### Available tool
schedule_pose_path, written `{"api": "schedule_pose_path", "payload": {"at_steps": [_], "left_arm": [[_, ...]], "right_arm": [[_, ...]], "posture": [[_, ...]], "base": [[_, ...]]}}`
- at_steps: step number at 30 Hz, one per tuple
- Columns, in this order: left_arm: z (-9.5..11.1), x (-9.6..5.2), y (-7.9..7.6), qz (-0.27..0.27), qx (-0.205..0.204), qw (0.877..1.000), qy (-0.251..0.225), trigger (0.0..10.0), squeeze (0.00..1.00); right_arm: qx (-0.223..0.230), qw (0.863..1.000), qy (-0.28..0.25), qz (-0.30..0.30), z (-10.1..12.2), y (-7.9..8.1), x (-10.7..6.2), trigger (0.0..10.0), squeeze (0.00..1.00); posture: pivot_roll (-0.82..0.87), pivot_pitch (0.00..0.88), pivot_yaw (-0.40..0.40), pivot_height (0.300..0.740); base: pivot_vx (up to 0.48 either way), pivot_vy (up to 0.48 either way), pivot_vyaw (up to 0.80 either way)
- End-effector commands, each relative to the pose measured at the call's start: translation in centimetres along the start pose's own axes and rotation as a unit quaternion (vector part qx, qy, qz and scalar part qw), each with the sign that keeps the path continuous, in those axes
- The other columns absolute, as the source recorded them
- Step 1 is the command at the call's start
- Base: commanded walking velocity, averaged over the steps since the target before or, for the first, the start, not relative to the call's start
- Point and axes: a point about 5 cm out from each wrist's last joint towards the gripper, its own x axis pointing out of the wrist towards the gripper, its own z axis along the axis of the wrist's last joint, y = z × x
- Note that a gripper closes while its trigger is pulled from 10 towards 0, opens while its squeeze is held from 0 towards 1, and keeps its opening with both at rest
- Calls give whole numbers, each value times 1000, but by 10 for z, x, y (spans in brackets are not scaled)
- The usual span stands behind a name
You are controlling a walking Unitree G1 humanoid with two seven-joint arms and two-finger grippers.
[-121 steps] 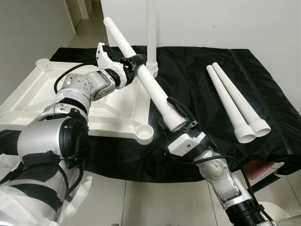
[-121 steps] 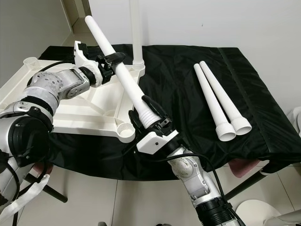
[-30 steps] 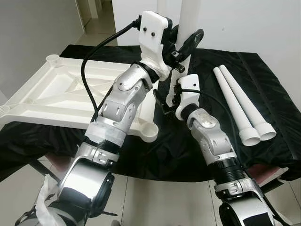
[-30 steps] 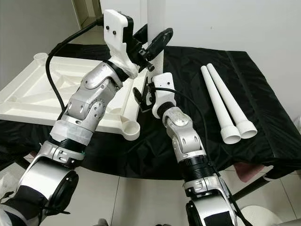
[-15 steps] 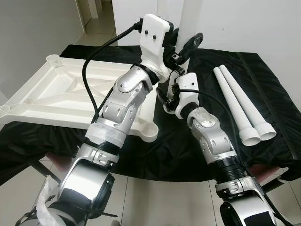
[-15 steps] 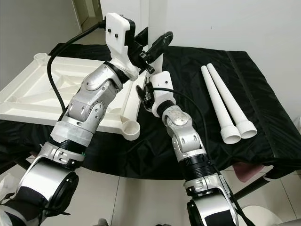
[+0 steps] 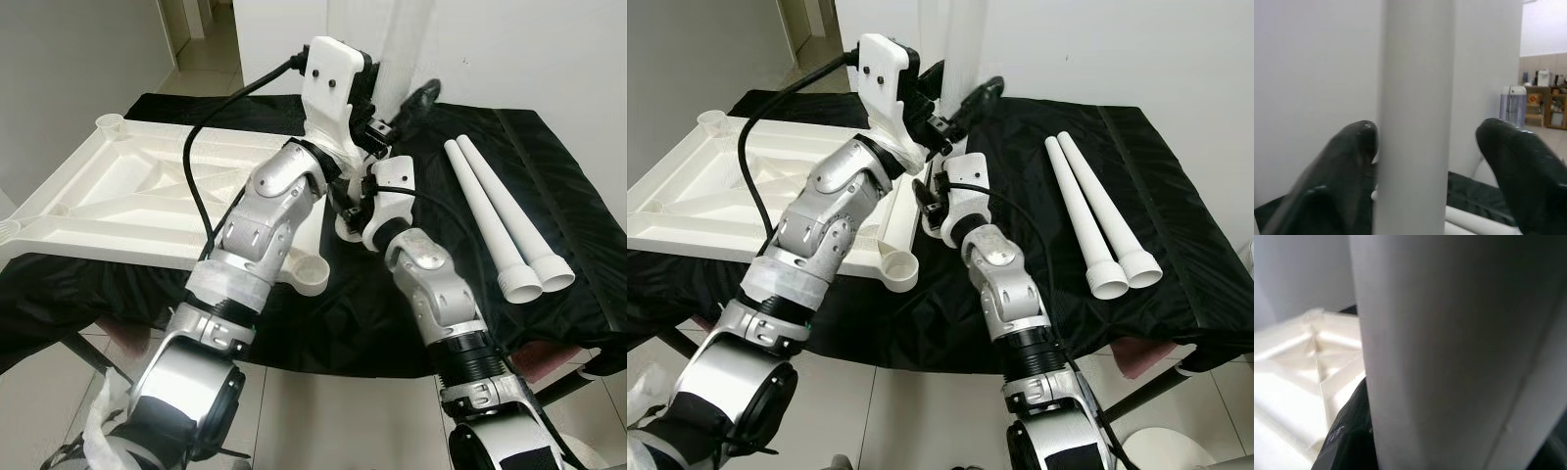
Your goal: Building children table
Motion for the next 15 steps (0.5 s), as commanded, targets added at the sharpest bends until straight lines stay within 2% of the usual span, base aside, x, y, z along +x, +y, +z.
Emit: {"api": "schedule_pose_path", "payload": {"at_steps": [1,2,11,12,13,15], "left_arm": [[-2,-3,-6,-38,3,999,10,10000,988],[-3,-6,-5,-39,4,999,14,10000,0],[-8,-17,0,-25,-3,999,28,10000,0],[-12,-24,6,-10,-4,999,38,10000,0],[-12,-24,6,-10,-4,999,38,10000,0],[-21,-41,20,28,7,998,64,10000,0]], "right_arm": [[21,999,-6,-24,2,-6,-3,10000,0],[35,999,-5,-36,0,-8,-5,10000,0],[45,997,2,-62,-6,-15,-12,10000,0],[51,996,4,-76,-8,-20,-16,10000,0],[51,996,4,-76,-8,-20,-16,10000,0],[49,993,13,-107,-15,-32,-26,10000,0]], "posture": [[-4,27,14,740],[-4,27,14,740],[-1,33,0,740],[-1,33,0,740],[-1,33,0,740],[-2,33,-6,740]], "base": [[0,0,0],[0,0,0],[0,0,0],[0,0,0],[0,0,0],[0,0,0]]}}
